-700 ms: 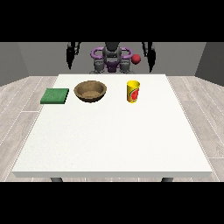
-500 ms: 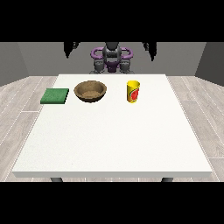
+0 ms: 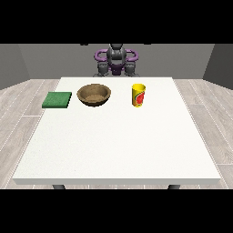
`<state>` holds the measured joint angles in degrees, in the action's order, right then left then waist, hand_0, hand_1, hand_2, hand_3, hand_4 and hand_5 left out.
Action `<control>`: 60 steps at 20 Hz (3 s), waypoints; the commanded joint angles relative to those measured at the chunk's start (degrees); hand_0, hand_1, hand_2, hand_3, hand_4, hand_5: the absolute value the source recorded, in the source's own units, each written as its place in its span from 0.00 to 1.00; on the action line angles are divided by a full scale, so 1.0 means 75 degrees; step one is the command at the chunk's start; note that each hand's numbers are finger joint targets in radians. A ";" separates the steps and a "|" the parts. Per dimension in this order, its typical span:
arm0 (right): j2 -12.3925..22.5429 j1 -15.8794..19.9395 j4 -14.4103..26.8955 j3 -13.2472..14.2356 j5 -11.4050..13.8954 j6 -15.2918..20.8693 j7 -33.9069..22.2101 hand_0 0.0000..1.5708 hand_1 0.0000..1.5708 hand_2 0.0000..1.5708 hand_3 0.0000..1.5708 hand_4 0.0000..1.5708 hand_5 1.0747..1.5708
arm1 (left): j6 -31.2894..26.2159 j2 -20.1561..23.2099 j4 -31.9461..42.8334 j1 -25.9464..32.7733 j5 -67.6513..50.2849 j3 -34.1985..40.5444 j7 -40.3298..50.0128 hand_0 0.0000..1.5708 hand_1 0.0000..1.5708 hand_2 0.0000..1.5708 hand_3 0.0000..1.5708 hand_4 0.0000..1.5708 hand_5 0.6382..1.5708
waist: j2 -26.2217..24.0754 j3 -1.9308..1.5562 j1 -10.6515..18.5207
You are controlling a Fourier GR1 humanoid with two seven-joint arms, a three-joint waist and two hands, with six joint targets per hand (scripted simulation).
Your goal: Pick the cup and pour the ball into the bowl, then pick the bowl and place it on the pad
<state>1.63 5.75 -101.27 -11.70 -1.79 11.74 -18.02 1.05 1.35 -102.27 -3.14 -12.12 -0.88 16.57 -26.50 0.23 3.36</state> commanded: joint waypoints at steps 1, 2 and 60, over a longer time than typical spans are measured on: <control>-0.0206 0.0028 -0.0191 -0.1537 0.0184 0.1732 -0.1038 0.00 0.00 0.00 0.00 0.40 0.99 | 0.0414 -0.0171 -0.0438 0.0542 -0.0489 -0.0585 0.0754 0.00 0.00 0.00 0.00 0.00 0.97 | -0.0417 -0.0022 0.0122; -0.0209 -0.0222 -0.0247 -0.1805 0.0202 0.1941 -0.0983 0.00 0.00 0.00 0.00 0.37 0.99 | 0.0166 -0.0082 -0.0785 0.0204 -0.0670 -0.0153 0.1217 0.00 0.00 0.00 0.00 0.00 0.97 | -0.0325 -0.0028 0.0116; 0.1859 0.1831 -0.3301 0.2251 -0.2104 -0.1749 -0.0241 0.00 0.00 0.00 0.00 0.00 0.98 | 0.1265 0.1645 0.9132 -0.3664 0.1734 0.2467 -0.9702 0.84 0.84 1.00 1.00 0.61 0.96 | 0.6065 -0.0019 -0.2882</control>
<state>14.20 17.61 -123.83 3.84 -15.96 -1.28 -17.73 1.45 13.77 -34.56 -31.51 -3.50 18.50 -50.15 17.43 0.02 -16.55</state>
